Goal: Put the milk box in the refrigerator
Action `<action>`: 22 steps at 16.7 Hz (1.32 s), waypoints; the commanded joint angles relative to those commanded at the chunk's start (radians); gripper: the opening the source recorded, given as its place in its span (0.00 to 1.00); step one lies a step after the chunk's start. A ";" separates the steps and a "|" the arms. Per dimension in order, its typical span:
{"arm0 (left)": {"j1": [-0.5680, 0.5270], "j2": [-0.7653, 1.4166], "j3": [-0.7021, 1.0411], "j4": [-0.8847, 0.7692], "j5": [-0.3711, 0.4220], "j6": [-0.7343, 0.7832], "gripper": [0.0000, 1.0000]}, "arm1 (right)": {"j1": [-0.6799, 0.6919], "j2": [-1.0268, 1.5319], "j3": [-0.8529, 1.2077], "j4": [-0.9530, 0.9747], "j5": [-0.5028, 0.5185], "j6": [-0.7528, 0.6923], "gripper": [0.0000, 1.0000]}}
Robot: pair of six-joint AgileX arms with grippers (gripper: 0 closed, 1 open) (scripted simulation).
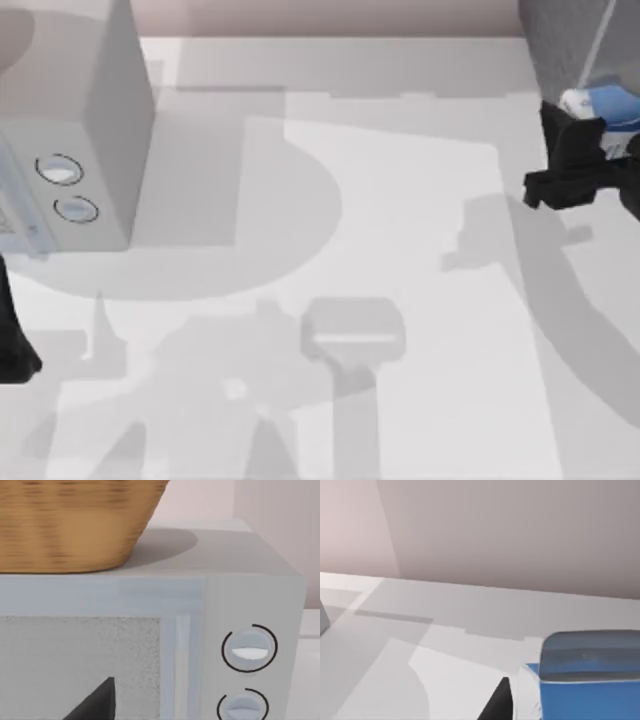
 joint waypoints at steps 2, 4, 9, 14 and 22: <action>0.000 0.000 0.000 0.000 0.000 0.000 1.00 | -0.089 -0.214 -0.147 -0.050 -0.066 -0.015 0.00; 0.000 0.000 0.000 0.000 0.000 0.000 1.00 | -0.180 -0.451 -0.279 -0.103 -0.113 -0.030 0.00; 0.000 0.000 0.000 0.000 0.000 0.000 1.00 | -0.377 -0.896 -0.513 -0.214 -0.163 -0.087 0.00; 0.000 0.000 0.000 0.000 0.000 0.000 1.00 | -0.466 -1.078 -0.588 -0.259 -0.169 -0.142 0.00; 0.000 0.000 0.000 0.000 0.000 0.000 1.00 | -0.470 -1.050 -0.567 -0.234 -0.175 -0.141 0.00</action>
